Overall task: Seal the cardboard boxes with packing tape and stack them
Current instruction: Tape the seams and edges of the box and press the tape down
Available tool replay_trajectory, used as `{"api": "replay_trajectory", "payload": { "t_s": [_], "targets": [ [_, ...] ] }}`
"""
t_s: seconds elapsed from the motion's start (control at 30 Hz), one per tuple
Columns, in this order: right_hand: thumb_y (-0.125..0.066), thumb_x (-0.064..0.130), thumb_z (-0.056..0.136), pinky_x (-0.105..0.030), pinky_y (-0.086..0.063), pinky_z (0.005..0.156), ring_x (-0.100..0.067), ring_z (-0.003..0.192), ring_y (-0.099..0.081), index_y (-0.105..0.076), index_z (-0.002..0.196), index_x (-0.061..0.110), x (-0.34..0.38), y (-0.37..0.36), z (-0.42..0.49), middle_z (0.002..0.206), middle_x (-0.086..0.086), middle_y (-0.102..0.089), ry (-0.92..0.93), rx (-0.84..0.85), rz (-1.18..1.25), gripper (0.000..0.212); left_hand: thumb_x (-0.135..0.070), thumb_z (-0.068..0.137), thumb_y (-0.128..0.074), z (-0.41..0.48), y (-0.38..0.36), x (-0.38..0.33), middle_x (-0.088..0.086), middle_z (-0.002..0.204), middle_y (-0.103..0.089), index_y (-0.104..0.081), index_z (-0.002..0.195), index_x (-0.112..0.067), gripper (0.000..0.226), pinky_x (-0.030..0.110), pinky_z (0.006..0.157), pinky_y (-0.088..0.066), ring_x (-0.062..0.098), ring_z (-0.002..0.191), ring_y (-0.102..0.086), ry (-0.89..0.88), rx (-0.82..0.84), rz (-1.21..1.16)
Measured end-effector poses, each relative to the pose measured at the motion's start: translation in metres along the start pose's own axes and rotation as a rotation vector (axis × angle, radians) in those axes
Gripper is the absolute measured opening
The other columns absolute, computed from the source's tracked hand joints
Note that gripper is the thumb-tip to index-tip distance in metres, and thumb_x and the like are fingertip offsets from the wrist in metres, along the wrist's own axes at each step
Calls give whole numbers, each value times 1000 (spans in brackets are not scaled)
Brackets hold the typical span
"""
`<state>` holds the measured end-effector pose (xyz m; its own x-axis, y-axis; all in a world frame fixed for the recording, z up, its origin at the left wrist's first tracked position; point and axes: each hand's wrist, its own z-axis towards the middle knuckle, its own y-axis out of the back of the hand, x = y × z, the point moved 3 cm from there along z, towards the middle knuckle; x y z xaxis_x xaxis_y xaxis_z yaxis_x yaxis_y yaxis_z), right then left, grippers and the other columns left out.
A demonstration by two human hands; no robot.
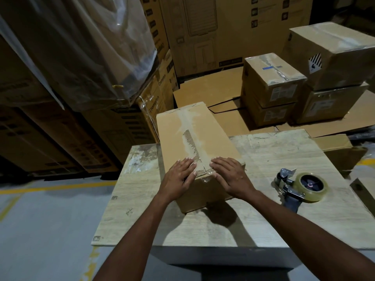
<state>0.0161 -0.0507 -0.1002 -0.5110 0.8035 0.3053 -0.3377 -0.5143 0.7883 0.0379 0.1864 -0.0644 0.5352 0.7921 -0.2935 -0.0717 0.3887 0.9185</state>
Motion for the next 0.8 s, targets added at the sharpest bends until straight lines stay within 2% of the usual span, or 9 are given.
{"api": "replay_trajectory", "payload": {
  "t_s": [0.1, 0.17, 0.27, 0.37, 0.53, 0.63, 0.7, 0.8],
  "targets": [
    [-42, 51, 105, -38, -32, 112, -18, 130, -53, -67, 127, 21, 7, -1, 6, 137, 3, -62, -65, -51, -9, 44, -58, 103, -32, 0, -1, -2, -7, 158, -42, -53, 148, -23, 61, 33, 127, -17, 5, 151, -26, 28, -7, -20],
    [-48, 56, 102, -37, -32, 108, -18, 126, -54, -66, 122, 21, 11, -3, 8, 134, 3, -61, -93, -66, -45, 44, -58, 104, -31, 1, -2, -2, -7, 158, -42, -53, 148, -24, 59, 33, 127, -15, 4, 152, -25, 51, -8, -44],
    [-58, 60, 96, -39, -35, 108, -20, 126, -54, -65, 121, 20, 11, -8, 7, 135, 1, -60, -73, -72, -95, 48, -48, 109, -34, 1, -3, -1, -8, 158, -41, -51, 149, -25, 49, 27, 127, -10, 1, 151, -23, 71, 3, -58],
    [-61, 67, 93, -40, -35, 110, -21, 127, -53, -65, 123, 17, 9, -9, 4, 137, -2, -60, -33, -77, -129, 59, -48, 109, -34, 1, -3, 0, -8, 157, -43, -52, 148, -25, 49, 31, 127, -15, 0, 150, -23, 65, -5, -45],
    [-65, 66, 88, -40, -33, 113, -24, 131, -51, -60, 132, 16, 3, -9, 2, 144, -4, -56, 26, -16, -164, 67, -78, 96, -21, 1, -4, -4, -4, 157, -44, -54, 147, -24, 81, 38, 126, -22, 9, 151, -30, 26, -9, 67],
    [-63, 65, 89, -40, -28, 118, -25, 140, -45, -52, 143, 16, -3, -8, -1, 152, -5, -49, 66, 78, -166, 74, -86, 91, -20, 2, -6, -5, -1, 155, -48, -58, 144, -23, 91, 40, 124, -28, 13, 149, -36, 17, -36, 119],
    [-56, 61, 95, -41, -27, 121, -23, 144, -40, -48, 148, 18, -5, -4, -2, 156, -3, -45, 78, 110, -153, 68, -88, 89, -22, 3, -7, -5, -1, 153, -51, -61, 142, -22, 93, 41, 123, -30, 13, 147, -39, 21, -48, 142],
    [-44, 49, 105, -39, -26, 120, -19, 145, -40, -51, 146, 20, -4, -2, -2, 156, 1, -48, 53, 73, -100, 50, -89, 87, -24, 2, -8, -5, 0, 151, -53, -63, 140, -21, 95, 42, 122, -33, 15, 146, -42, 11, -62, 154]
  ]
}}
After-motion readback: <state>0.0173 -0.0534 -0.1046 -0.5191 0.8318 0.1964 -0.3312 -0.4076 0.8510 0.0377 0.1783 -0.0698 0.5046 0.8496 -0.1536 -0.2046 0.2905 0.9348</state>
